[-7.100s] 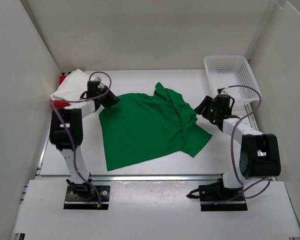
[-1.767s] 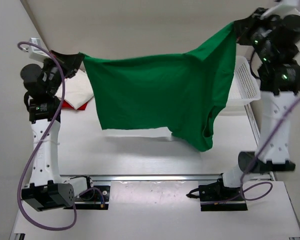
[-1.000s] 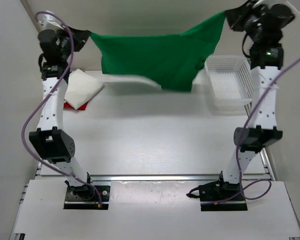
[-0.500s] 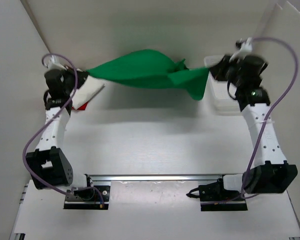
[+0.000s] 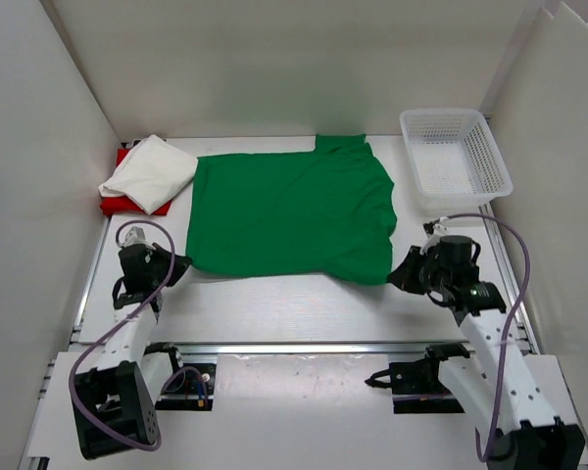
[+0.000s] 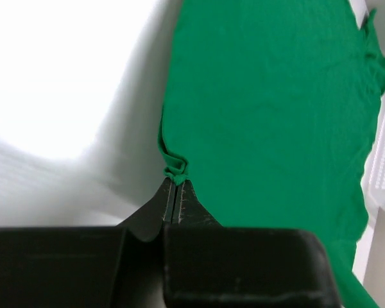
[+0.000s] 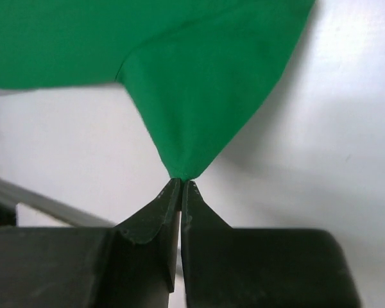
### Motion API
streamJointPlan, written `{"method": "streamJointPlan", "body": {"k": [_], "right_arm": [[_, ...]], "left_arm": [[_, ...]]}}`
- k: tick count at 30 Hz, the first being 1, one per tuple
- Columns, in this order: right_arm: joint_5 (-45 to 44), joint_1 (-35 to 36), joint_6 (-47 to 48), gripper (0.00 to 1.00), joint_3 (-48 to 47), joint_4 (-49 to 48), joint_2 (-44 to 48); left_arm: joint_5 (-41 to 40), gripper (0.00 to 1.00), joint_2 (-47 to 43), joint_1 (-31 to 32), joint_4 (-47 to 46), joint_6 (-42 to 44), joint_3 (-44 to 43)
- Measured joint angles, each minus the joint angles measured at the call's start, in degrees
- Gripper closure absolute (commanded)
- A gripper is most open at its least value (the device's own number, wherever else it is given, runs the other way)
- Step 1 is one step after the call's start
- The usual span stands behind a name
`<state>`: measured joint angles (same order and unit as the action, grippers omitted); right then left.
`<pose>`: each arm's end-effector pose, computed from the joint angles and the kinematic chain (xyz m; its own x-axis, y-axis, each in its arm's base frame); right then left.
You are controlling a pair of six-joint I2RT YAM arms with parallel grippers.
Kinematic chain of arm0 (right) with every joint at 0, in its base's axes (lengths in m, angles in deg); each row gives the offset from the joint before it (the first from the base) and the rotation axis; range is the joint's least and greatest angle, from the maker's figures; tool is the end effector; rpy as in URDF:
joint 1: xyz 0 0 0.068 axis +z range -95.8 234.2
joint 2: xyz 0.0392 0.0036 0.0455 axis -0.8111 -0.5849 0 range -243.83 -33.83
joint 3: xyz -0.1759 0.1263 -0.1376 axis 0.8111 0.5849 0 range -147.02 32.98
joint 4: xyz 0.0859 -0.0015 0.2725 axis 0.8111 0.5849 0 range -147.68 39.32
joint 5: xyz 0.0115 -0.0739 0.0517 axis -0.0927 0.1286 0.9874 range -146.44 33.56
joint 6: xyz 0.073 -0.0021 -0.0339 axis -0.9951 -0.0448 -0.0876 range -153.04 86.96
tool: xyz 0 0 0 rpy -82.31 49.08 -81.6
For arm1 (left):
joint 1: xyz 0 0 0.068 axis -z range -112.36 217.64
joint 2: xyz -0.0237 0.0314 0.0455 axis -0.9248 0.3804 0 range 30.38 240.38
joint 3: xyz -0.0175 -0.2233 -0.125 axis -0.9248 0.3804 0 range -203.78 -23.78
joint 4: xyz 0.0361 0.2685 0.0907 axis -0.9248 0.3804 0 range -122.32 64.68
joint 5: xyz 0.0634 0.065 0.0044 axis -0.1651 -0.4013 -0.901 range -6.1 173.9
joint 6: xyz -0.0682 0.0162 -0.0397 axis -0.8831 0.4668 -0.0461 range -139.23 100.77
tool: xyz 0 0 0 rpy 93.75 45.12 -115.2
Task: Fold and stack the t-shirts
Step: Flatten out the tshirt, then grap the side of the flattened tshirt closest away from the robot with both arms
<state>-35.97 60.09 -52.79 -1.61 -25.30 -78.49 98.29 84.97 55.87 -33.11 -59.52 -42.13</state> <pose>0.2203 0.0472 0.2050 -0.7512 0.2407 -0.6146 -0.1051 0.8756 0.4715 0.2442 0.0332 0.1212 -0.4335 -0.7301 -0.5282 -0.3666 0.6783 -0.6367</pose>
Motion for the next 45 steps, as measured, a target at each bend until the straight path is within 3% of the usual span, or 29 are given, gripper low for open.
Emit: {"method": "streamJointPlan", "body": {"k": [3, 7, 11, 15, 21, 33, 45], "right_arm": [[1.44, 1.07, -2.89, 1.00, 3.39, 4.72, 7.45], [-0.79, 8.17, -7.93, 1.00, 4.07, 10.05, 15.23], [-6.45, 15.06, -10.75, 1.00, 1.97, 11.74, 16.22], [-8.20, 13.64, -9.49, 1.00, -0.04, 7.54, 6.62], [-4.09, -1.70, -5.92, 1.00, -2.36, -4.63, -11.06], [-1.70, -4.22, -5.03, 1.00, -16.00, -18.47, -35.95], [-1.05, -5.27, -3.98, 1.00, -31.04, -21.44, -52.06]], "left_arm": [[2.36, 1.00, -2.69, -1.44, 1.70, 0.50, 1.18], [4.09, 1.00, -6.10, -2.93, 3.72, 1.79, 1.18], [4.20, 1.00, -6.64, -2.34, 4.04, 1.75, 1.11], [3.63, 1.00, -0.83, 0.33, 1.01, -0.33, -0.22], [2.05, 1.00, 11.63, 0.90, -4.96, -5.35, -3.87], [0.37, 1.00, 28.68, 0.63, -10.27, -9.77, -15.26], [-1.75, 1.00, 40.92, 1.46, -9.94, -9.51, -24.28]]}}
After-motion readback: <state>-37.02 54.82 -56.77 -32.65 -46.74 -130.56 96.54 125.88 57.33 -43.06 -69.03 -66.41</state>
